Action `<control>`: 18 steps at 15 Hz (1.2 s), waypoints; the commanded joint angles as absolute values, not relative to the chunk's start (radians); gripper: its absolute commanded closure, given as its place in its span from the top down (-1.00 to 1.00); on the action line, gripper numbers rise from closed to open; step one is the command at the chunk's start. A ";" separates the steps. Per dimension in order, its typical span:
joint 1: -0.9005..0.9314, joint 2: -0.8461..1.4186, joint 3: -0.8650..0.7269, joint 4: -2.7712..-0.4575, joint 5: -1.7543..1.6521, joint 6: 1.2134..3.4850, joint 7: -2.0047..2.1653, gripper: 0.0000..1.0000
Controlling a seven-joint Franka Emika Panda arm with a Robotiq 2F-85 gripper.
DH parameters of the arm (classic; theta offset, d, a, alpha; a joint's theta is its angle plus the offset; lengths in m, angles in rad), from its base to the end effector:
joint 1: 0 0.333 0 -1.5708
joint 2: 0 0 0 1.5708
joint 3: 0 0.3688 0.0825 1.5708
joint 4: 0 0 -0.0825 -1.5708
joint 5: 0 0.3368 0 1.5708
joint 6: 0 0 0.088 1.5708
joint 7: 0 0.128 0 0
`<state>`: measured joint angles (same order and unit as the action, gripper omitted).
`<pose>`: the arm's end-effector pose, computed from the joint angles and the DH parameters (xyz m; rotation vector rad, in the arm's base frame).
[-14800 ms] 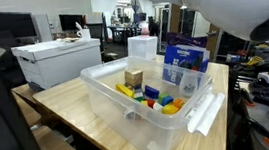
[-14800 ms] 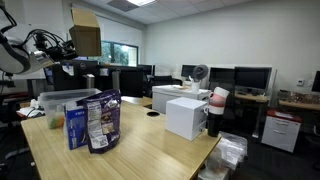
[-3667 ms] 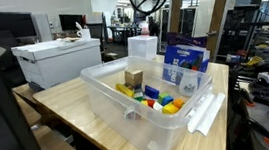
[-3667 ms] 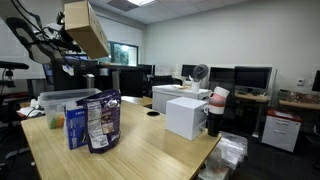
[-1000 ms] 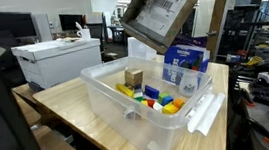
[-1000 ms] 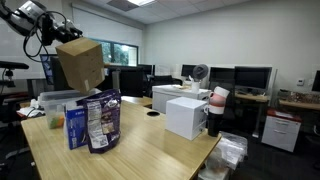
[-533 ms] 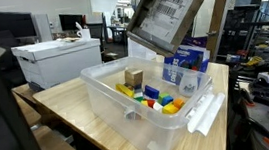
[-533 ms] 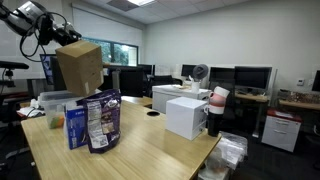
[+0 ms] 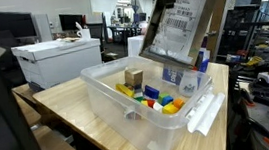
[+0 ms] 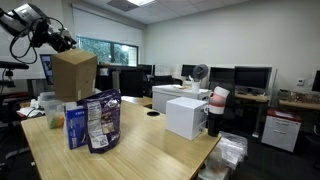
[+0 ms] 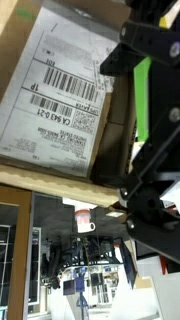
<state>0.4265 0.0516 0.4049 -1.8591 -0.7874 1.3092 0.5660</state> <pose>0.3900 0.2669 0.5476 2.1561 0.3294 0.0805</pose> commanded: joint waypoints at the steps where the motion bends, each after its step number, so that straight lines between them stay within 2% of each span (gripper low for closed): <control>1: 0.427 0.023 0.409 -1.897 -0.728 1.338 0.507 1.00; 13: 0.415 0.034 0.382 -1.896 -0.593 1.373 0.489 1.00; 18: 0.402 0.021 0.356 -1.931 -0.684 1.345 0.548 1.00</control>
<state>0.4250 0.0540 0.3696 -1.8831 -0.6462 1.3433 0.5345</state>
